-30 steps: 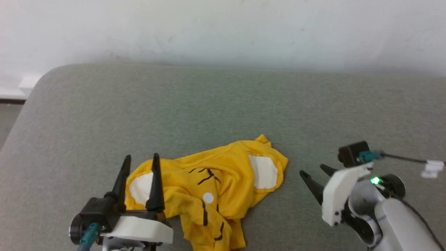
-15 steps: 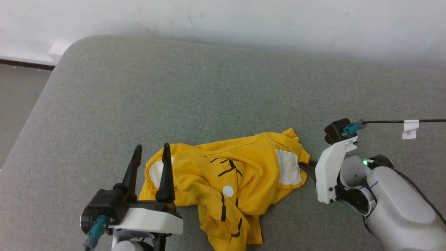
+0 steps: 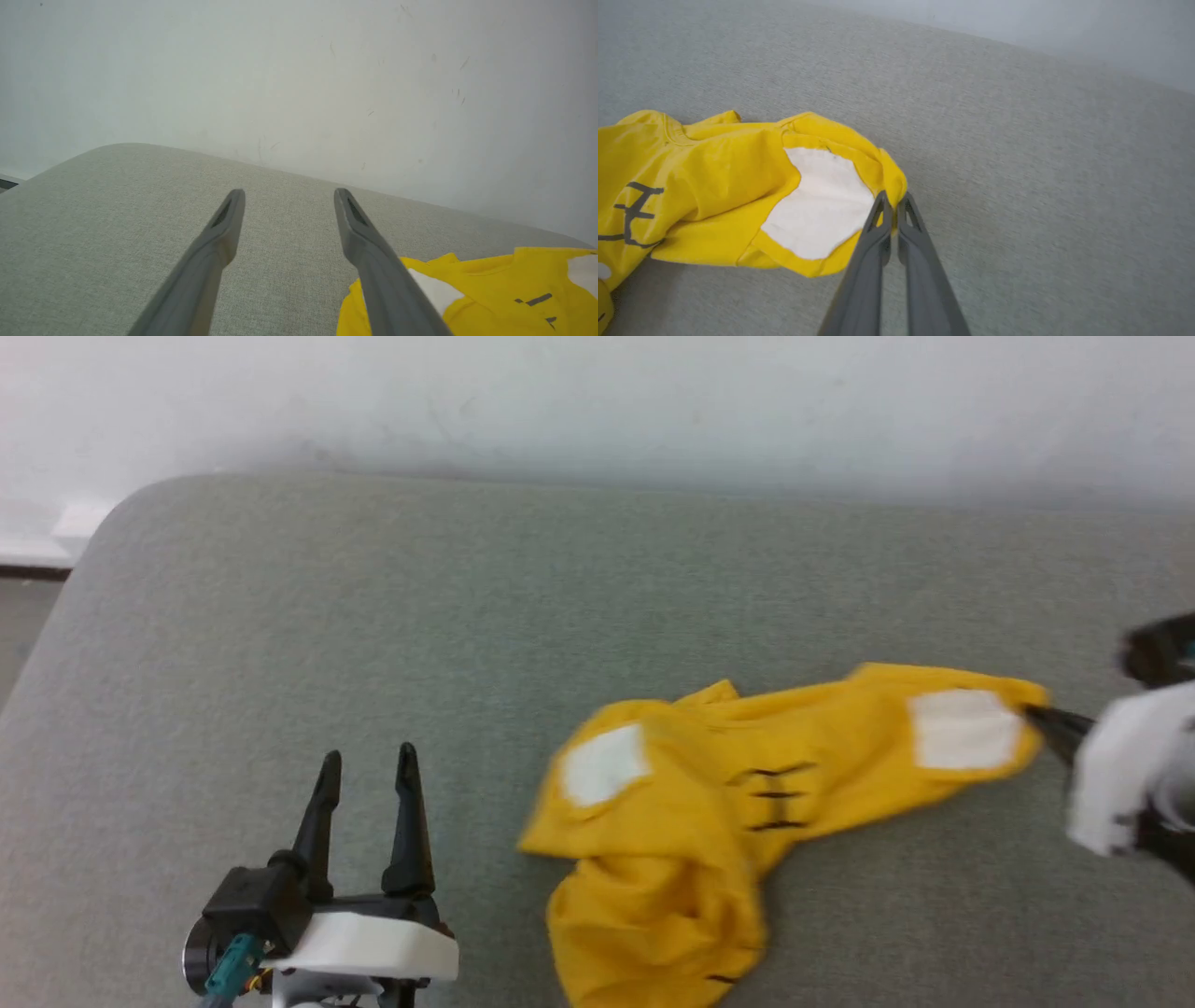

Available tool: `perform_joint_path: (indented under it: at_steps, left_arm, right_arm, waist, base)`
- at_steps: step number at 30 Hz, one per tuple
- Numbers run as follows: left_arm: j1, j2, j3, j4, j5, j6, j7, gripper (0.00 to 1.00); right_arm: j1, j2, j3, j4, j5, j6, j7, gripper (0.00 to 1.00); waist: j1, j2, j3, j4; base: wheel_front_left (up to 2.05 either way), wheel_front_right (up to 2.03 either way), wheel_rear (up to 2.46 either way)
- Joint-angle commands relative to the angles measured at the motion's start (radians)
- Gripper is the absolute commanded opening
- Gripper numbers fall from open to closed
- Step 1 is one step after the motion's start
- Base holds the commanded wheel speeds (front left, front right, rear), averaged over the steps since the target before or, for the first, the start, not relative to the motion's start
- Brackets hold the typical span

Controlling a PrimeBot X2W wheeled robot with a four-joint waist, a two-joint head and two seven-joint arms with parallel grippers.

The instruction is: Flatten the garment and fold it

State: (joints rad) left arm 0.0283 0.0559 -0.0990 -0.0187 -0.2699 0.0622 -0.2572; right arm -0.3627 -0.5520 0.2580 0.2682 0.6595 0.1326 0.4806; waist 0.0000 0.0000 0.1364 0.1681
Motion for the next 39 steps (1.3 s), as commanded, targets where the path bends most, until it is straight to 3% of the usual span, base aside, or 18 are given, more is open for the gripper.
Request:
perform_joint_path:
  at_steps: [1,6,12,13,14,15,21,25,34,39]
  left_arm:
    - [0.010,-0.004,0.005,0.000,0.013,-0.007,-0.004,1.00]
    - [0.009,-0.004,0.013,0.013,0.018,-0.018,-0.004,1.00]
    - [0.005,-0.005,0.022,0.043,0.024,-0.025,-0.005,1.00]
    - [0.005,-0.005,0.023,0.051,0.025,-0.026,-0.005,1.00]
    - [0.005,-0.005,0.024,0.057,0.026,-0.028,-0.005,1.00]
    - [0.006,-0.005,0.026,0.061,0.026,-0.029,-0.005,1.00]
    - [0.026,-0.004,0.039,0.083,0.024,-0.028,-0.005,1.00]
    - [0.040,-0.001,0.045,0.092,0.021,-0.027,-0.005,1.00]
    - [0.038,0.007,0.013,0.104,0.019,-0.039,0.034,1.00]
    - [-0.023,0.003,-0.070,0.126,-0.003,-0.082,0.181,1.00]
  right_arm:
    - [0.035,-0.010,-0.028,-0.005,-0.012,-0.002,0.011,0.00]
    - [0.202,-0.014,-0.242,0.008,-0.079,-0.002,0.082,0.00]
    - [0.315,0.101,-0.368,0.070,-0.136,-0.002,0.014,0.00]
    - [0.321,0.117,-0.376,0.068,-0.151,-0.002,-0.019,0.32]
    - [0.325,0.133,-0.385,0.062,-0.164,-0.002,-0.058,0.81]
    - [0.328,0.152,-0.394,0.053,-0.170,-0.002,-0.100,1.00]
    - [0.353,0.242,-0.446,-0.060,-0.275,-0.002,-0.389,1.00]
    - [0.389,0.313,-0.441,-0.166,-0.348,-0.002,-0.487,1.00]
    - [0.492,0.412,-0.365,-0.366,-0.433,-0.002,-0.482,1.00]
    - [0.530,0.435,-0.341,-0.440,-0.449,-0.002,-0.457,1.00]
  waist:
    - [0.0000,0.0000,-0.026,-0.049]
    - [0.0000,0.0000,-0.023,-0.087]
    - [0.0000,0.0000,-0.019,-0.109]
    - [0.0000,0.0000,-0.019,-0.111]
    - [0.0000,0.0000,-0.020,-0.113]
    - [0.0000,0.0000,-0.023,-0.114]
    - [0.0000,0.0000,-0.051,-0.128]
    - [0.0000,0.0000,-0.068,-0.136]
    - [0.0000,0.0000,-0.087,-0.141]
    - [0.0000,0.0000,-0.079,-0.139]
  base:
    - [0.00,0.00,0.00]
    - [0.00,0.00,0.00]
    - [0.00,0.00,0.00]
    - [0.00,0.00,0.00]
    - [0.00,0.00,0.00]
    - [0.00,0.00,0.00]
    - [0.00,0.00,0.00]
    - [0.00,0.00,0.00]
    - [0.00,0.00,0.00]
    - [0.00,0.00,0.00]
